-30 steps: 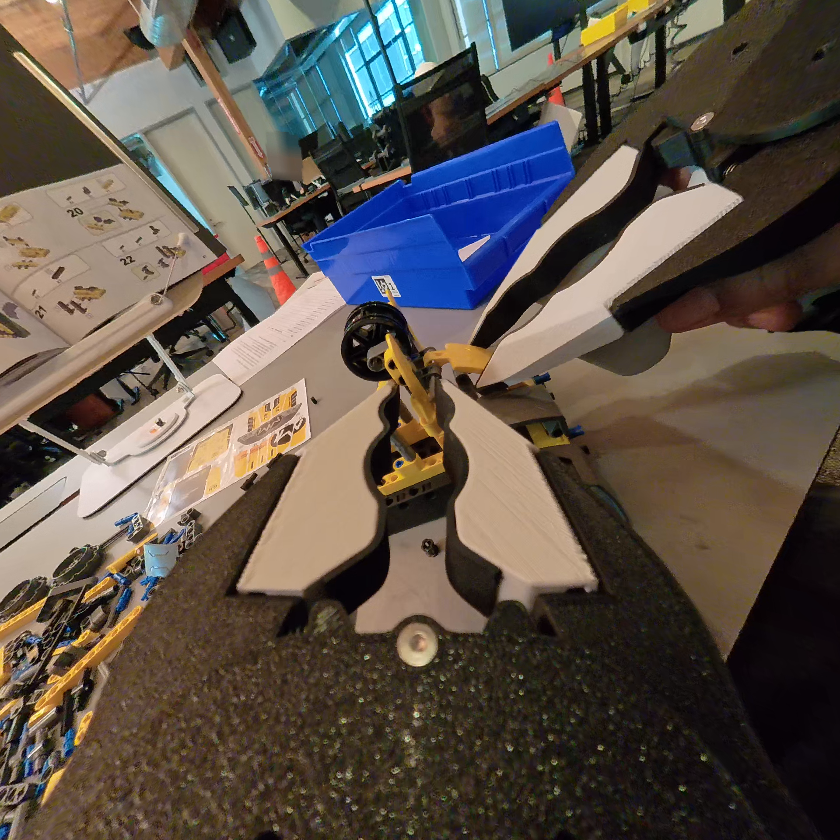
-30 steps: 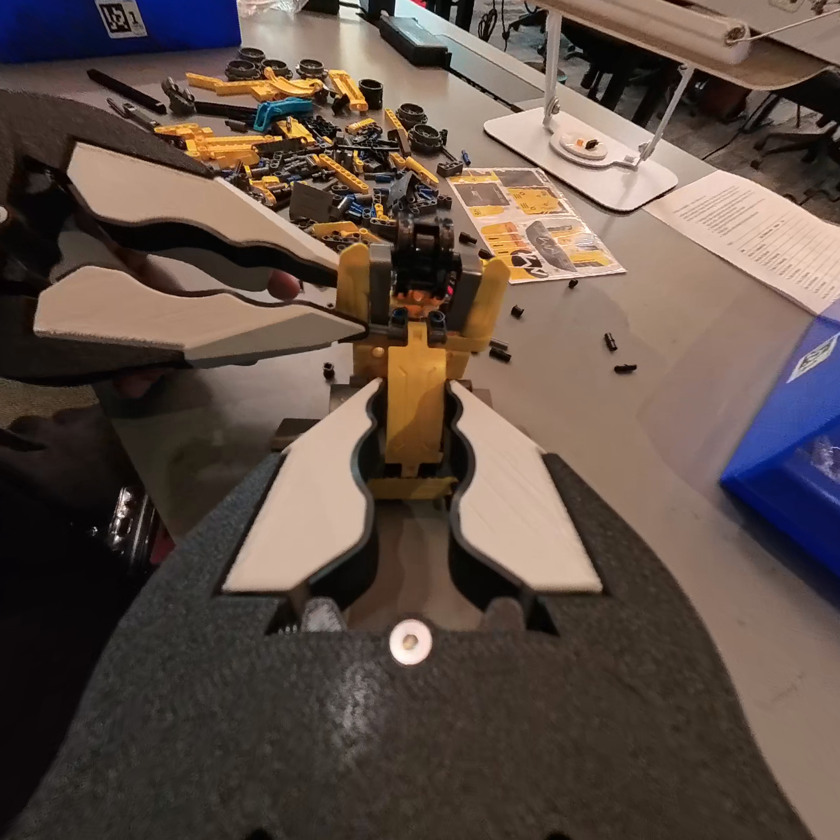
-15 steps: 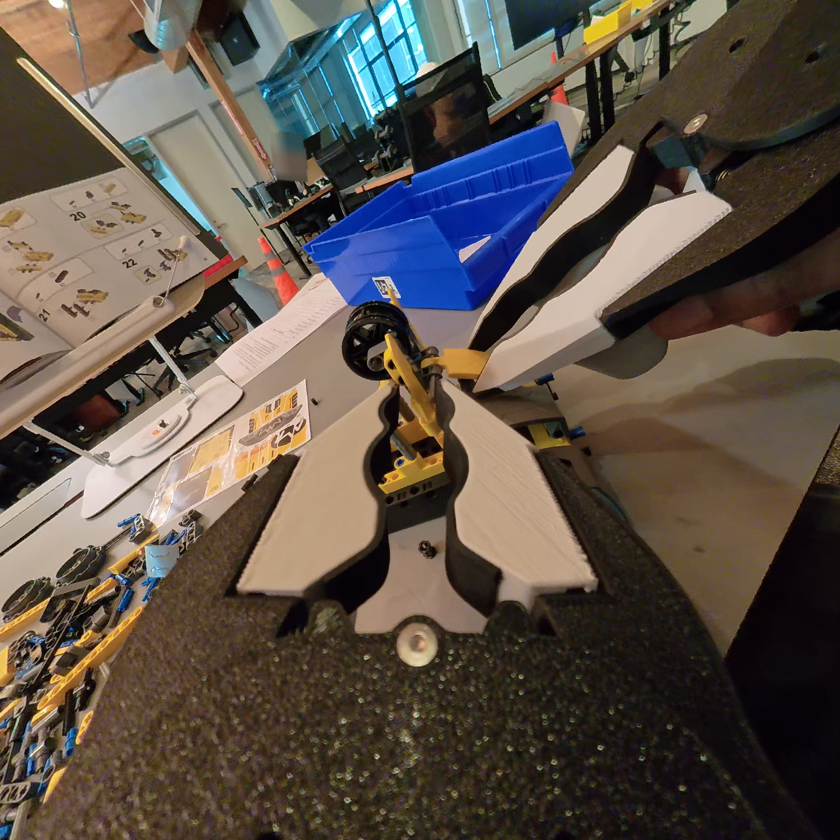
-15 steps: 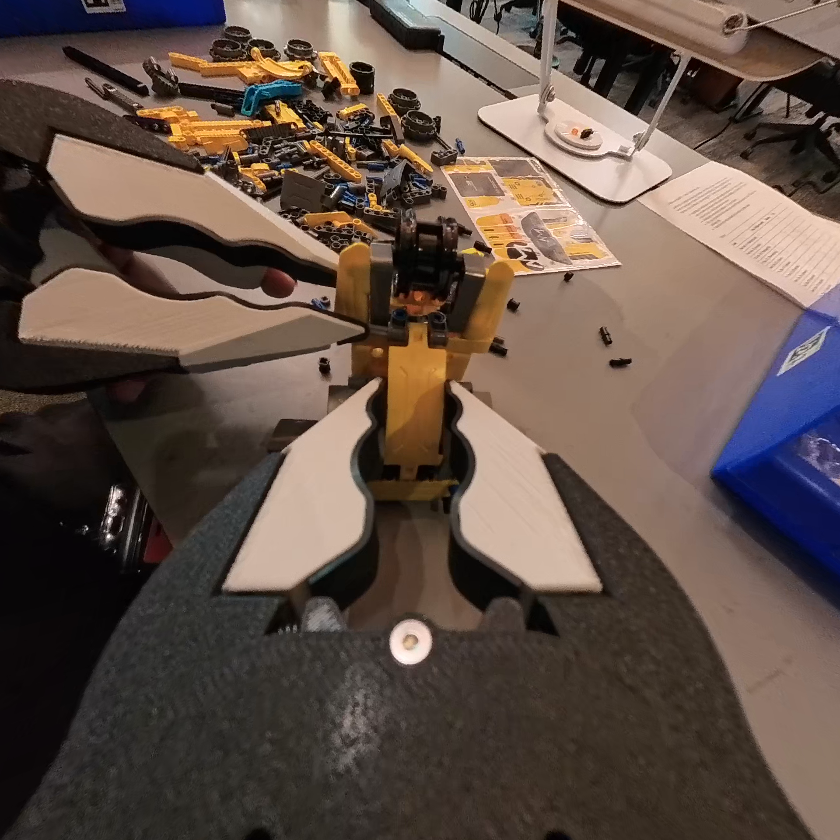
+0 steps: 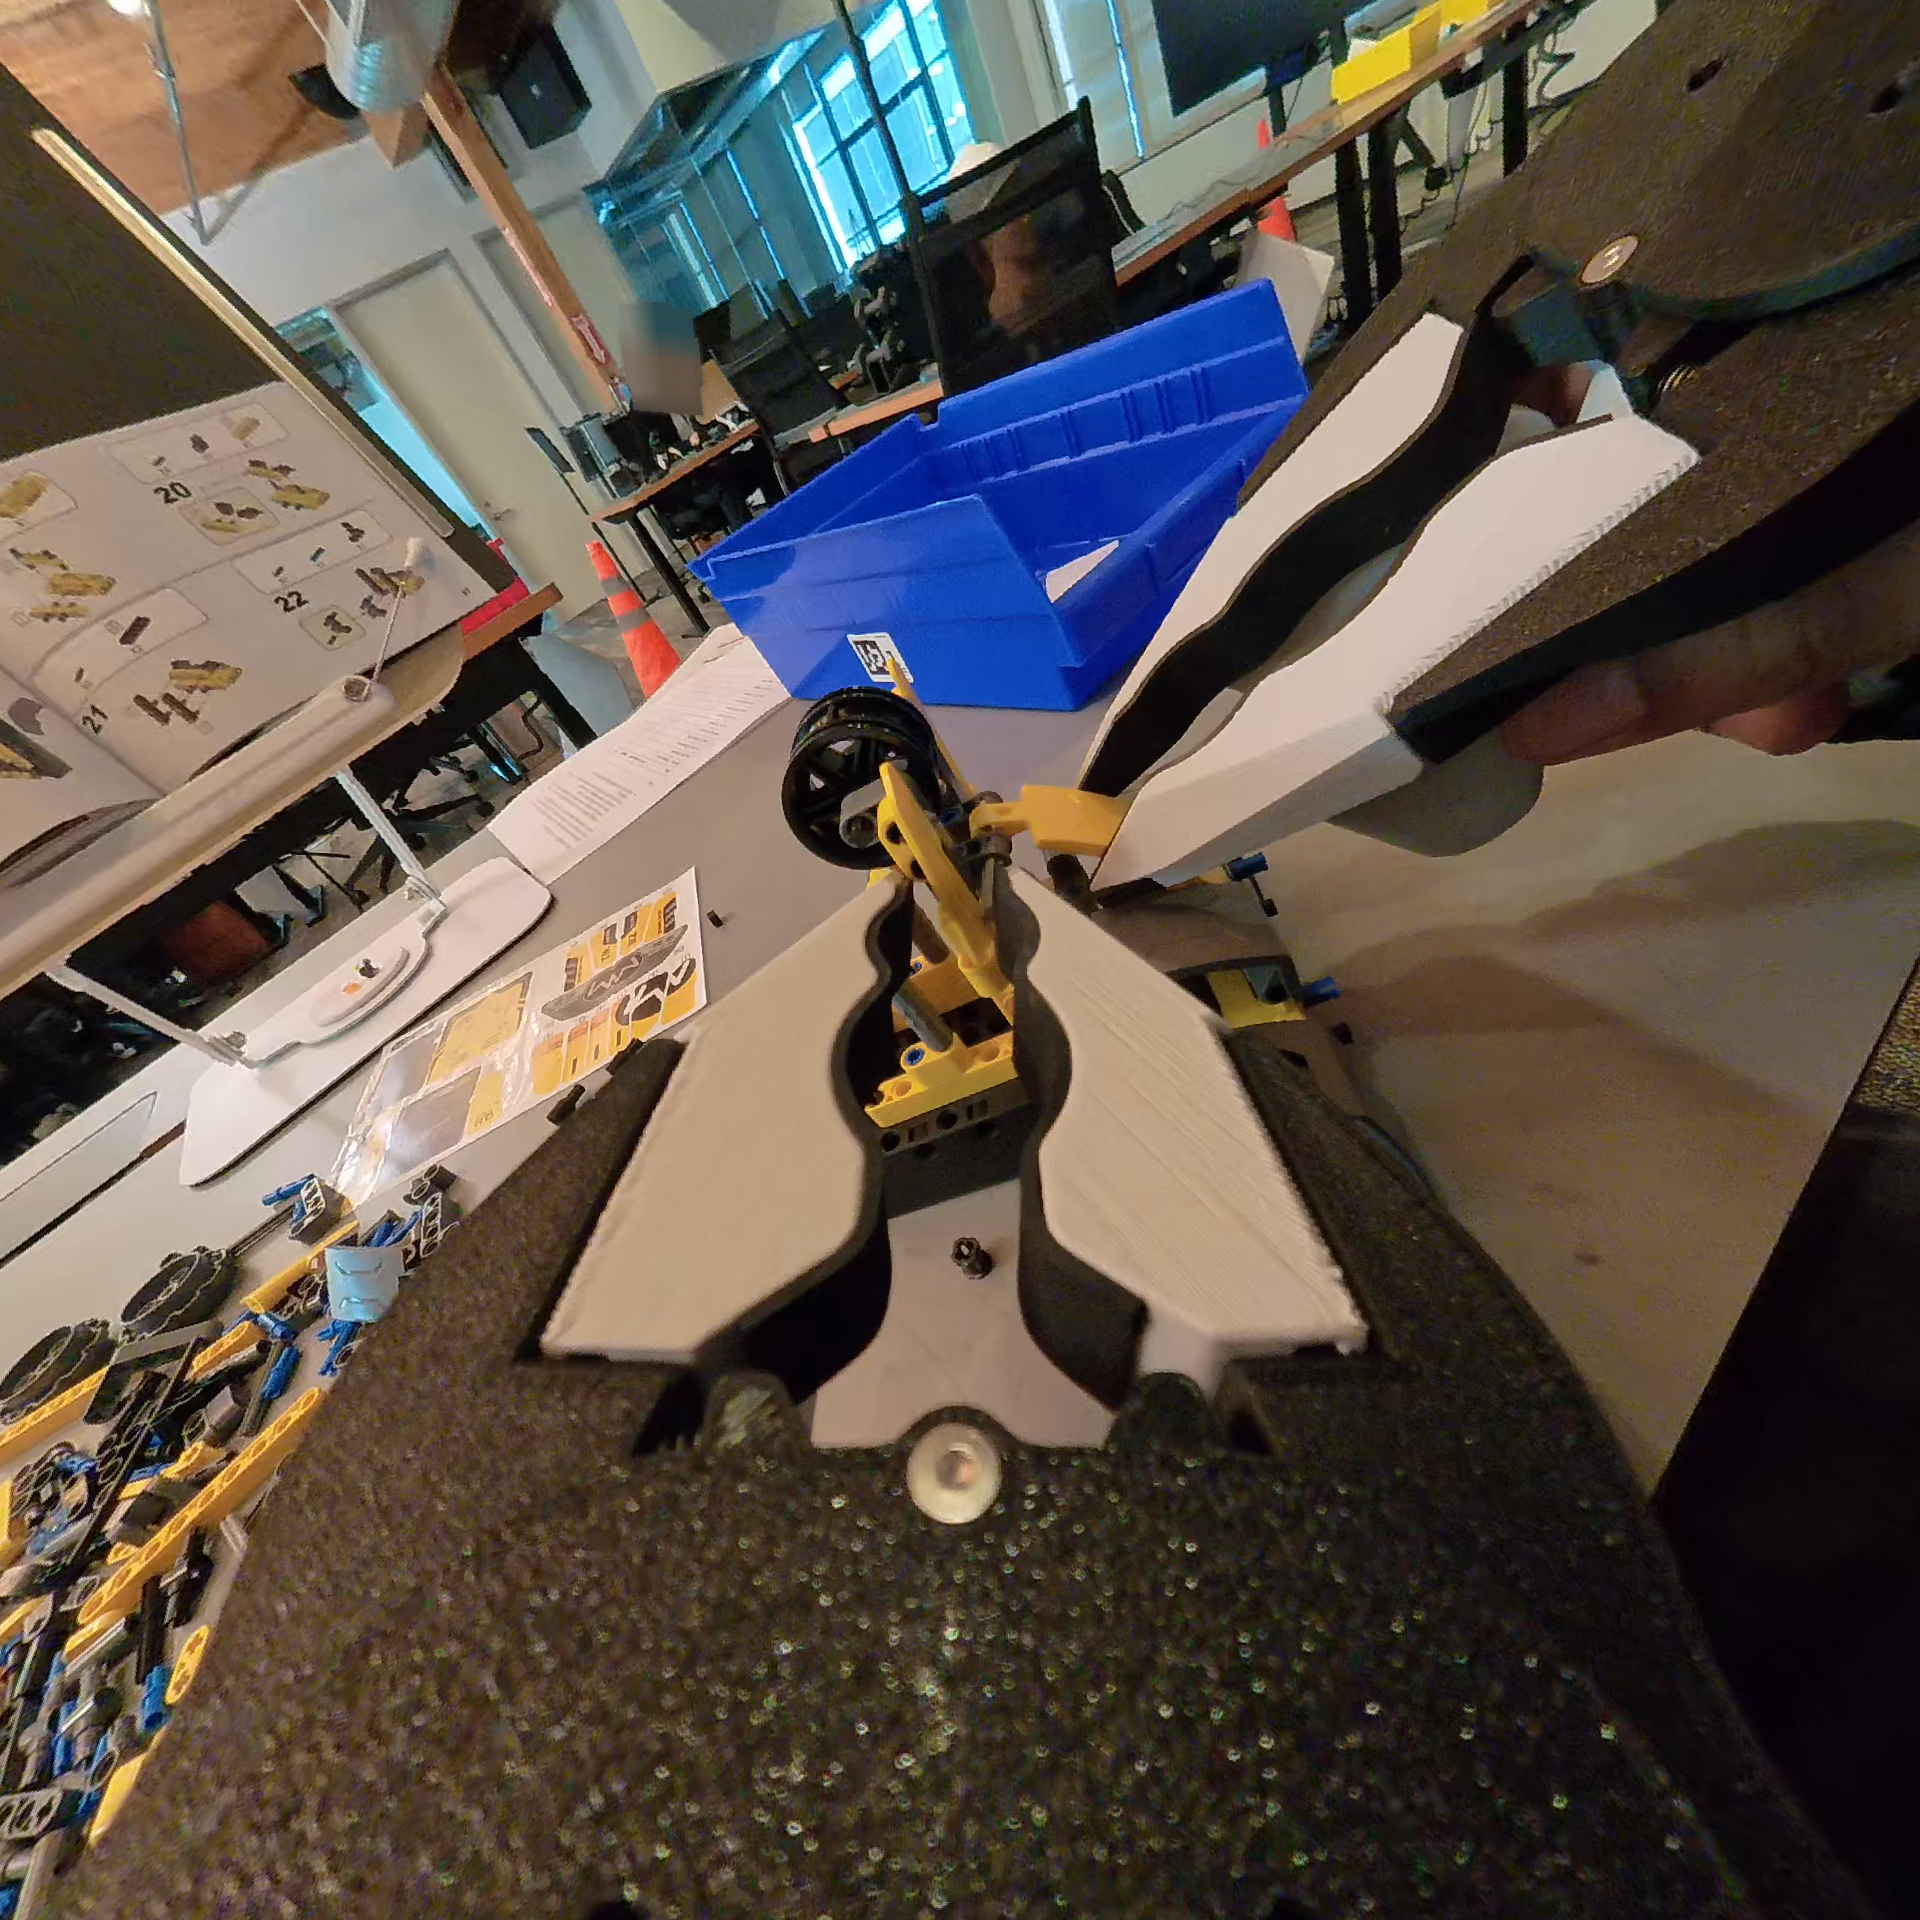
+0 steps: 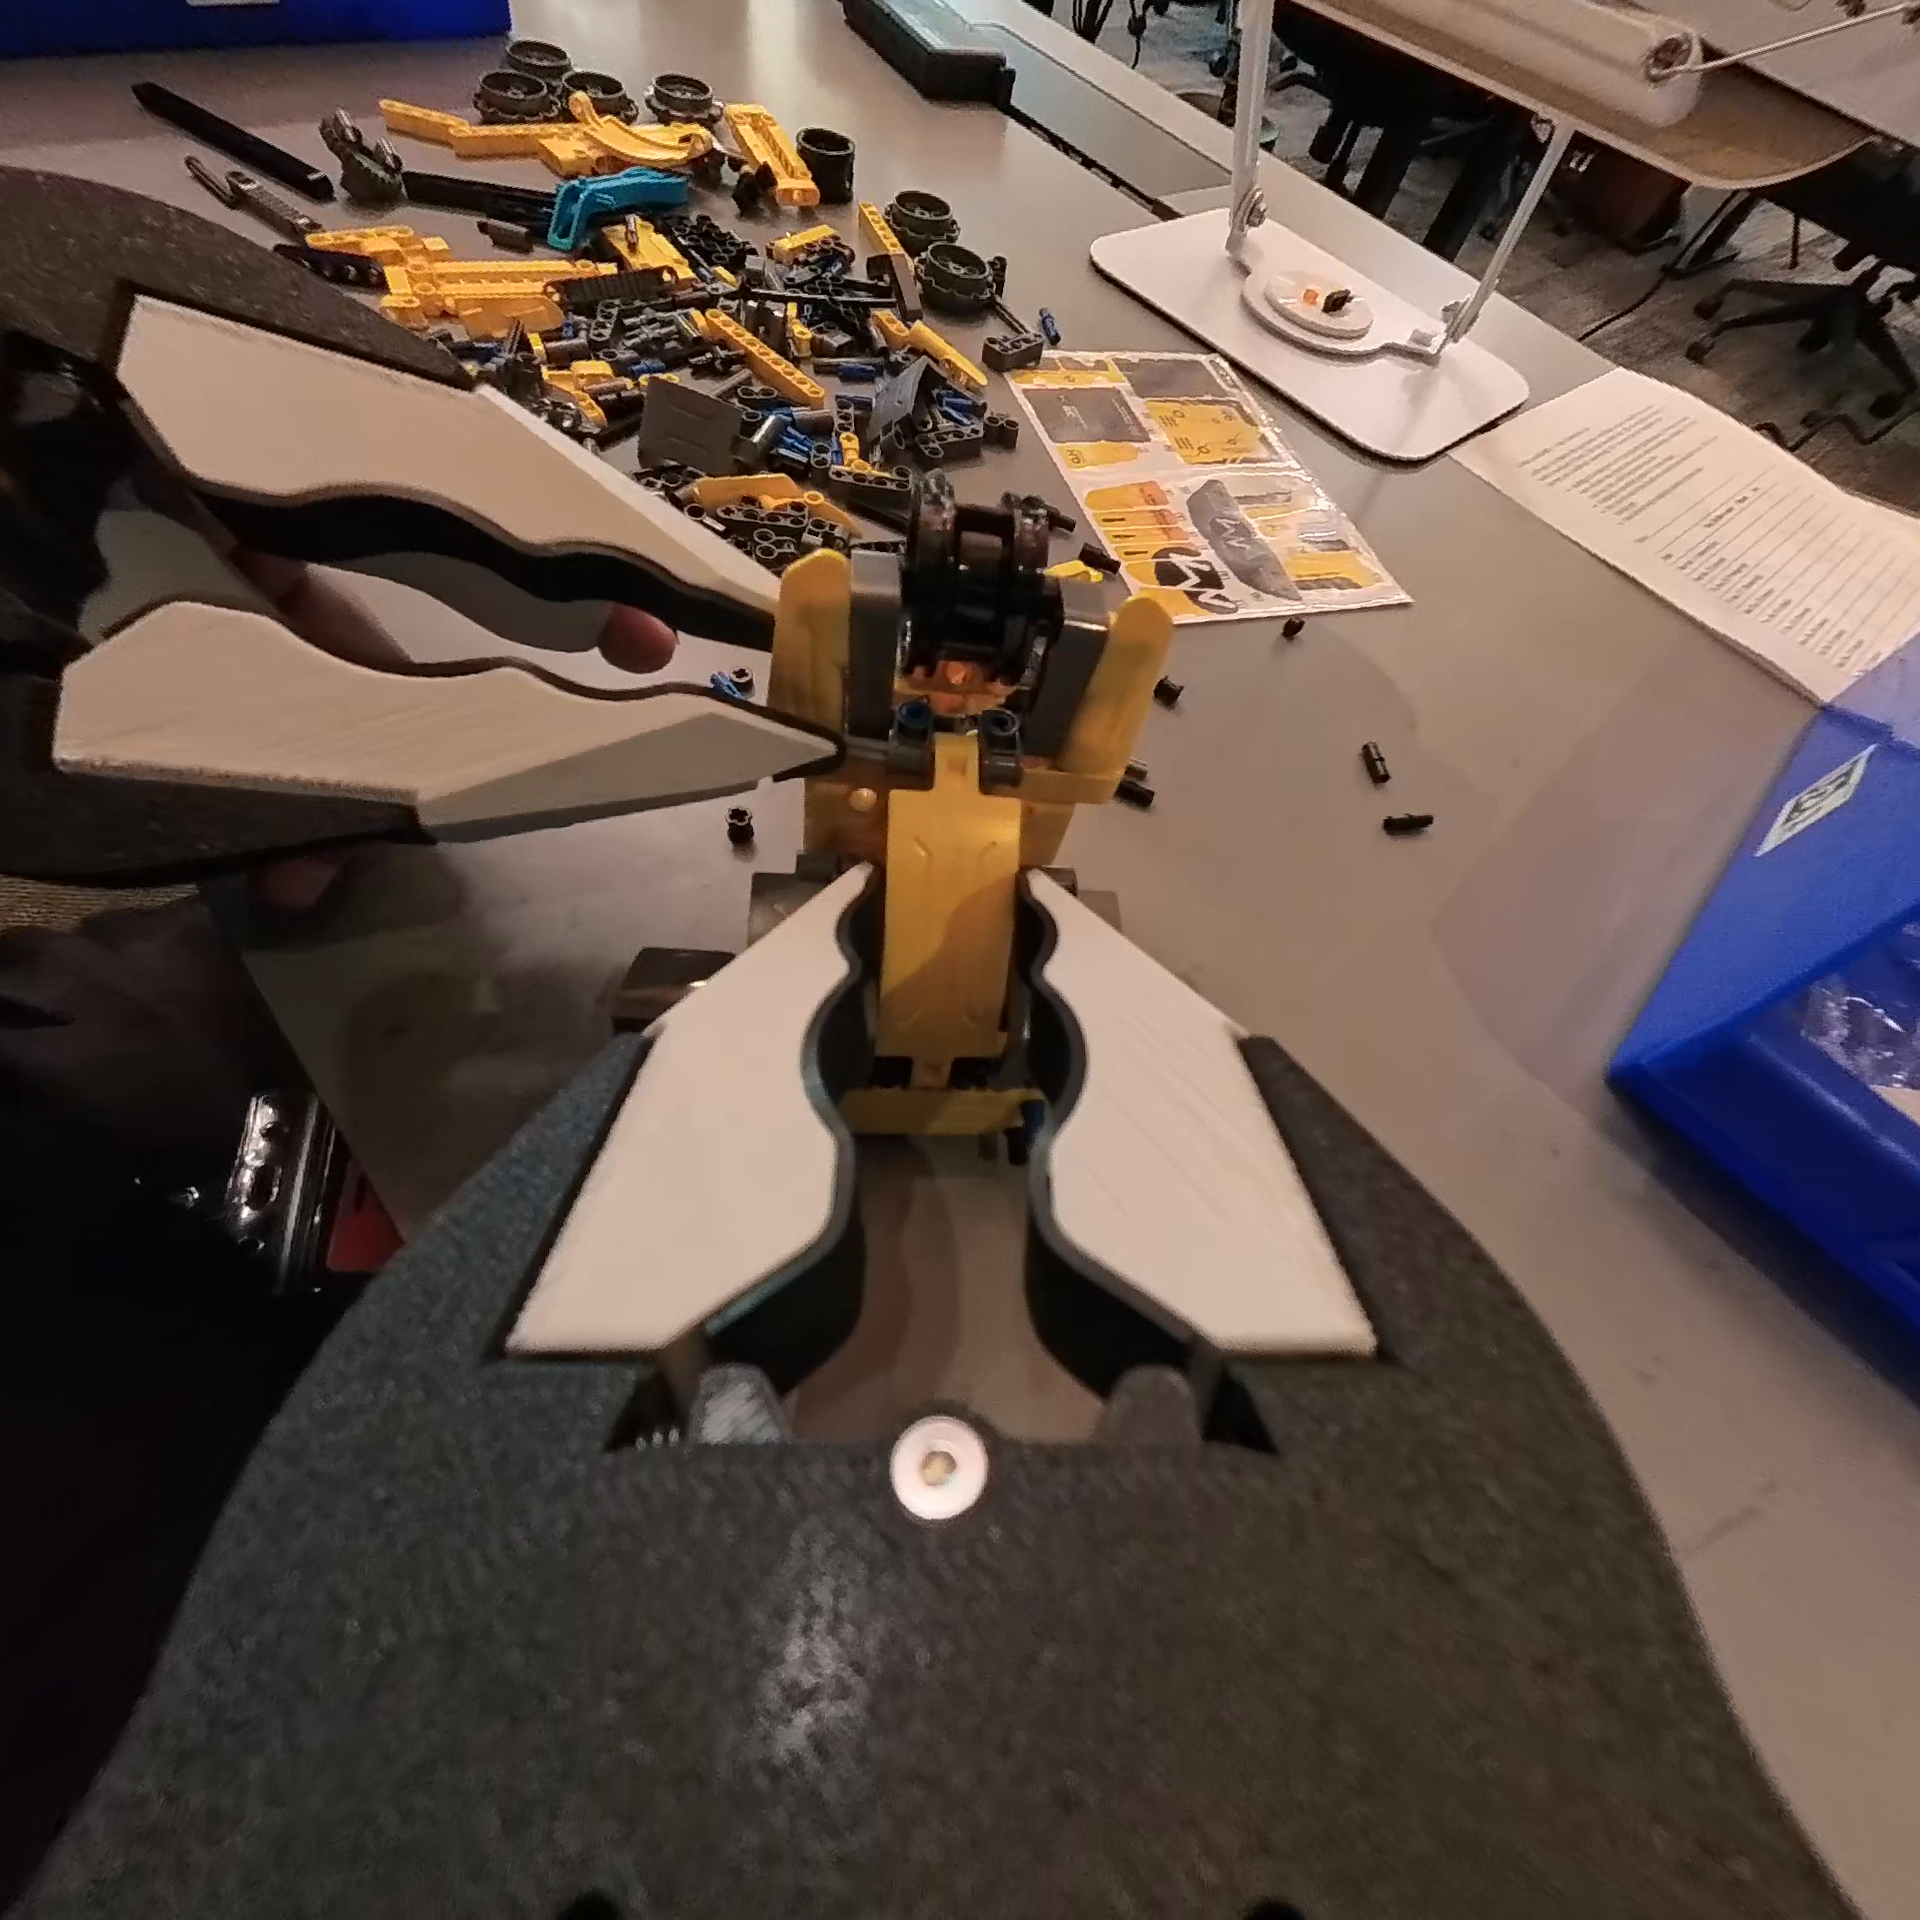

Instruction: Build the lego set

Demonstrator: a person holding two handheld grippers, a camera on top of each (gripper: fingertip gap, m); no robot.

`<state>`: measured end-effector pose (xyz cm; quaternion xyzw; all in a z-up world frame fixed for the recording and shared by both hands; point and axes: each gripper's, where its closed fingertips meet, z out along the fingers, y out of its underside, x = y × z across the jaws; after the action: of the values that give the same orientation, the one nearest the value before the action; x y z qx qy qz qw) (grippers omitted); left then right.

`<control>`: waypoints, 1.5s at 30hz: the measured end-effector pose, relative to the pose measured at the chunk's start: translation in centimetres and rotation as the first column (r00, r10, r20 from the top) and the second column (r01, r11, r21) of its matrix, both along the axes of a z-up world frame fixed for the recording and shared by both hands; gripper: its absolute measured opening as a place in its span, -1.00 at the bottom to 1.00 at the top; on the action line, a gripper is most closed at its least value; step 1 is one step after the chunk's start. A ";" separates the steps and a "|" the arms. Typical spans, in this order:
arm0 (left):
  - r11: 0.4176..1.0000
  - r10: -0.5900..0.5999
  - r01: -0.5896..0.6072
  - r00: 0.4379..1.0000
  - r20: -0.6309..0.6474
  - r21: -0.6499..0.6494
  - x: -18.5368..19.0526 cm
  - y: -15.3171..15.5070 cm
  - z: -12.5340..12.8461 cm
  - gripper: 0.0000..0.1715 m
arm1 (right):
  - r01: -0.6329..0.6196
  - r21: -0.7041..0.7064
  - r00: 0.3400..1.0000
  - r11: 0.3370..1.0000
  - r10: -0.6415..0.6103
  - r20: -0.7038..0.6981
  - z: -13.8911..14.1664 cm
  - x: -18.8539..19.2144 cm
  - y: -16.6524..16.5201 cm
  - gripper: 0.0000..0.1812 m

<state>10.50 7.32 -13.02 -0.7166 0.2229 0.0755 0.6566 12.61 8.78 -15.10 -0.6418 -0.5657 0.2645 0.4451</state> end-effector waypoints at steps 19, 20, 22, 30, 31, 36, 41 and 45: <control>1.000 0.000 0.000 1.000 -0.001 0.001 -0.1 0.1 0.0 -0.83 | 0.003 0.009 1.000 1.000 -0.003 0.009 0.0 0.1 0.0 -0.73; 1.000 0.000 0.000 1.000 -0.001 0.001 -0.1 0.1 0.0 -0.83 | 0.003 0.010 1.000 1.000 -0.003 0.008 0.0 0.1 0.0 -0.73; 1.000 -0.001 0.001 1.000 -0.001 0.001 -0.1 0.1 0.0 -0.83 | 0.002 0.010 1.000 1.000 -0.002 0.007 0.0 0.1 0.0 -0.73; 1.000 -0.009 0.009 1.000 -0.002 0.002 0.1 0.0 0.0 -0.83 | 0.000 0.010 1.000 1.000 0.000 0.003 -0.1 0.0 0.0 -0.73; 1.000 -0.012 0.012 1.000 -0.005 0.004 0.1 0.0 0.0 -0.83 | -0.001 0.010 1.000 1.000 0.001 0.003 -0.1 0.0 -0.1 -0.73; 1.000 -0.010 0.010 1.000 -0.023 0.016 0.2 -0.1 0.0 -0.82 | -0.006 0.015 1.000 1.000 0.006 -0.010 -0.1 0.0 -0.1 -0.73; 0.999 -0.052 0.052 0.999 0.009 0.001 0.6 -0.5 0.1 -0.77 | -0.012 0.015 1.000 1.000 0.013 -0.028 -0.1 0.0 -0.1 -0.73; 0.996 -0.089 0.090 0.993 0.075 -0.006 0.6 -1.0 0.4 -0.71 | -0.018 0.022 0.999 1.000 0.019 -0.041 -0.1 0.1 -0.1 -0.73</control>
<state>11.10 6.35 -12.60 -0.7113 0.2304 0.0181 0.6638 12.68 8.67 -15.17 -0.6262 -0.5653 0.2757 0.4608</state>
